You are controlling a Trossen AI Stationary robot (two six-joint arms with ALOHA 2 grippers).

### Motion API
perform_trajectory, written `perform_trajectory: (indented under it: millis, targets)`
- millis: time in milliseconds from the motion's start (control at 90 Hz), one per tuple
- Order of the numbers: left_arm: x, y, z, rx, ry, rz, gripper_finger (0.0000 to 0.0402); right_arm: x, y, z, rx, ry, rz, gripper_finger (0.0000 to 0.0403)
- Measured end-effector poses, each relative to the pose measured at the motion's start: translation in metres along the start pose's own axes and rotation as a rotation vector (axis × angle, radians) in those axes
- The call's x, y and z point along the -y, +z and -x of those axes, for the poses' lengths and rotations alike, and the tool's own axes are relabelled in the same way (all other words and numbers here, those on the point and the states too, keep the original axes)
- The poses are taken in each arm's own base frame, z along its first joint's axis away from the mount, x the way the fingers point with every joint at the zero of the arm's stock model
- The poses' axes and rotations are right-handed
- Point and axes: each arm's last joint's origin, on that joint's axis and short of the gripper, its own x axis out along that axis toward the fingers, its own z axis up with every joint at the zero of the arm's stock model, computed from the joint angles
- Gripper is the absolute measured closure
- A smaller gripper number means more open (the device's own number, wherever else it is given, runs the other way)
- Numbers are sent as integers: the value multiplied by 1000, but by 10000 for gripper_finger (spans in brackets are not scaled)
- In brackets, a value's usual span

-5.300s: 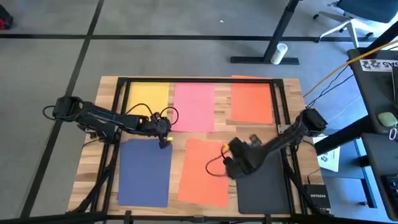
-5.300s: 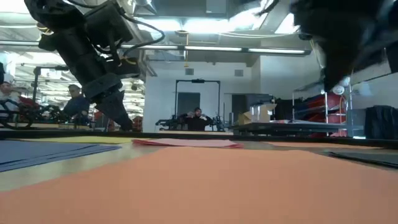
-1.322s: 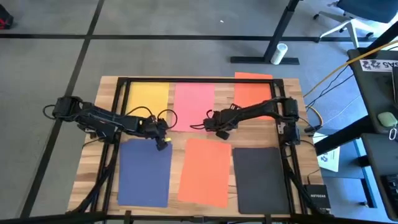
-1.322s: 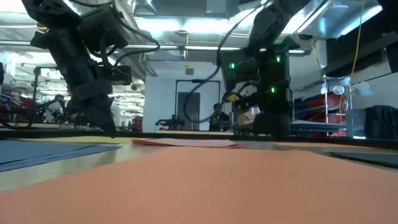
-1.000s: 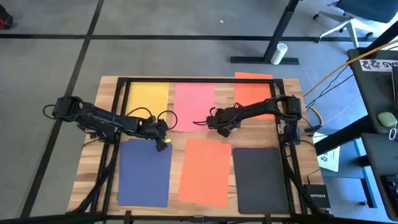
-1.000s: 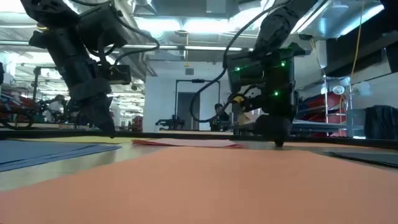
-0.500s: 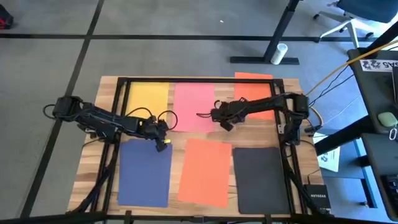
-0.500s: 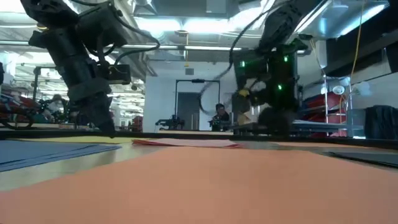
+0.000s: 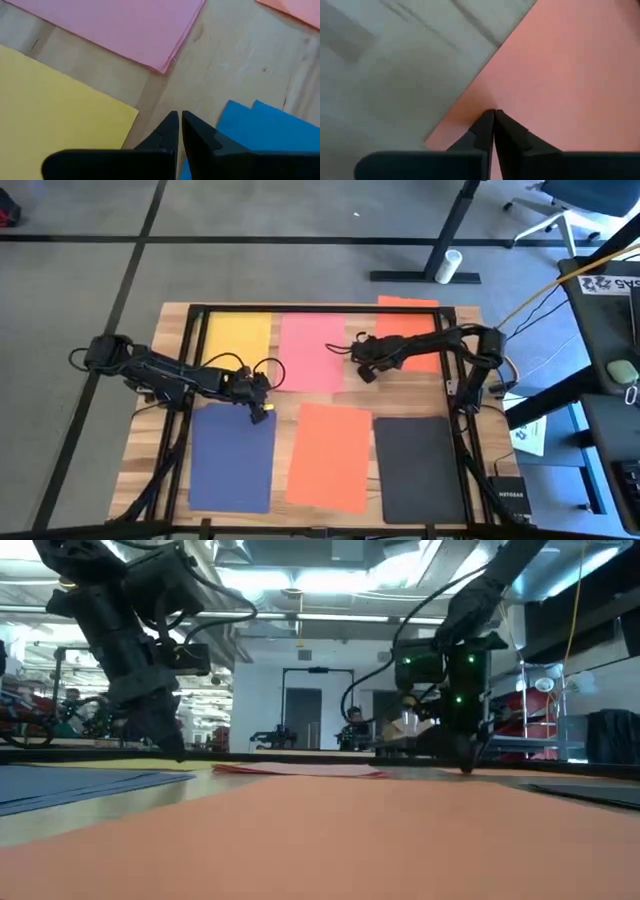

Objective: Organize paper
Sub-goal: Stack the orange paper on top of the stacked orange papers

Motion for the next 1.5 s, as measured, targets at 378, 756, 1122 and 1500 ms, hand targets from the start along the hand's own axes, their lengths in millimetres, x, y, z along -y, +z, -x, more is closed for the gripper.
perform_trajectory:
  millis: [378, 756, 1122, 1500]
  targets:
    - [0, 0, 0, 0, 0, 0, 393, -17, 14, 27, 50, 139, 24, 400]
    - [0, 0, 0, -2, 1, -1, 393, -27, 21, 57, 33, 226, 94, 302]
    - [0, 0, 0, -5, -5, 5, 393, -45, 18, 33, -34, 252, 143, 199]
    - [0, -1, 0, -10, -4, 6, 393, -50, 17, 26, -53, 256, 165, 366]
